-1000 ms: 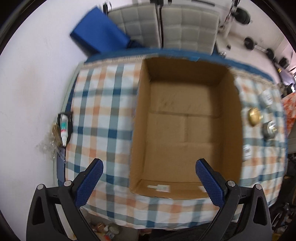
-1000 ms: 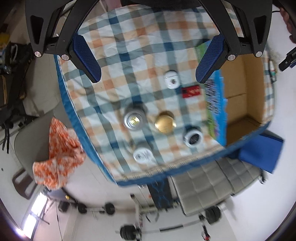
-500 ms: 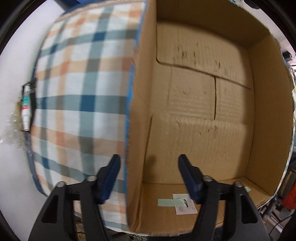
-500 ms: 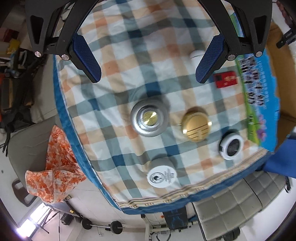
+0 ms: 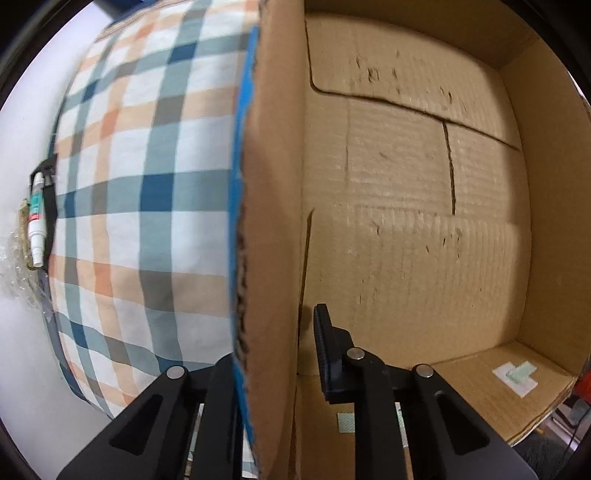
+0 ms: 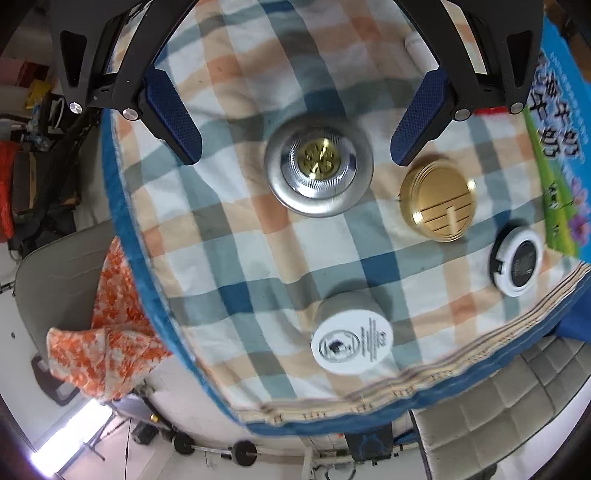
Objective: Organize rigid objects
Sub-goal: 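Hold the box wall with the left gripper while the right gripper grasps the silver tin, then carry the silver tin into the box and open the right gripper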
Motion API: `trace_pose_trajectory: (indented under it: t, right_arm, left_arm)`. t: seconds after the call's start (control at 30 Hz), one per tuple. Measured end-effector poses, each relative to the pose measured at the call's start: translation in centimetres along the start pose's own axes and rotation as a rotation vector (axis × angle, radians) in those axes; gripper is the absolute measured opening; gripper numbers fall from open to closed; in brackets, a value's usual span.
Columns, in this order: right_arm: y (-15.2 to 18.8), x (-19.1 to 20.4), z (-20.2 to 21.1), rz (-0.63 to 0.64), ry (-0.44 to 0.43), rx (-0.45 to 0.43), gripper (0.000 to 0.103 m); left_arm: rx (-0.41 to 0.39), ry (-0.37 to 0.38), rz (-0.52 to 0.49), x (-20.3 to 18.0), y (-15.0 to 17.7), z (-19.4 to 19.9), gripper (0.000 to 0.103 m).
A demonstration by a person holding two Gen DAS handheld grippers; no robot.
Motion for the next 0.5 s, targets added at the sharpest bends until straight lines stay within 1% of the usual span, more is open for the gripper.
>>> trace_pose_trajectory:
  t: [0.07,0.1,0.13,0.17,0.2,0.23,0.27,0.3,0.33,0.37,0.5]
  right_arm:
    - [-0.1,-0.1,-1.6,-0.022,-0.014,0.036,0.103]
    - [-0.2,-0.1,-2.2,-0.044,-0.035,0.048,0.103]
    - [-0.3,-0.2,-3.0,-0.07,-0.057,0.065,0.095]
    - [-0.4,-0.2,-3.5,-0.101,-0.084,0.076,0.086]
    - [-0.5,0.0,-4.0,-0.121,-0.117,0.089,0.081]
    - [-0.4,0.1,-4.5,-0.134,-0.141,0.108,0.074]
    - [-0.5,0.2,-4.9,-0.152,-0.154,0.126,0.074]
    - [-0.6,0.2,-4.9,-0.156,-0.148,0.125,0.074]
    - [-0.9,0.3,-4.9,-0.145,-0.133,0.123,0.074]
    - [-1.2,0.5,-4.9,-0.135,-0.118,0.124,0.074]
    - [-1.6,1.0,-4.7,-0.098,-0.085,0.122,0.074]
  left_arm:
    - [-0.009,-0.007,-0.016,0.1,-0.1,-0.1,0.009]
    - [-0.013,-0.009,-0.028,0.0,-0.1,-0.2,0.009]
    - [-0.013,-0.012,-0.037,0.1,-0.1,-0.6,0.009]
    - [-0.002,-0.016,-0.044,0.0,0.0,-0.9,0.009]
    - [0.003,-0.018,-0.043,0.0,0.0,-1.0,0.009]
    - [0.005,-0.019,-0.037,0.0,0.0,-1.0,0.009]
    - [0.013,-0.016,-0.035,-0.1,0.0,-1.1,0.009]
    - [0.017,-0.016,-0.033,-0.2,-0.1,-1.1,0.007]
    - [0.016,-0.026,-0.028,0.4,0.5,-2.0,0.006]
    - [0.029,-0.025,-0.023,0.4,0.5,-2.2,0.006]
    - [0.027,-0.03,-0.015,0.9,0.9,-2.6,0.006]
Point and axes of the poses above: each gripper's, at about its wrist camera, not at the fingertips, and z roughly against the way its jaws point, x to its left, y to its underside, the point moved 9 cm from there along -z, roughly the way its jaws point, and after that the axes turned 10 degrees about z, right-handed, at the moved point
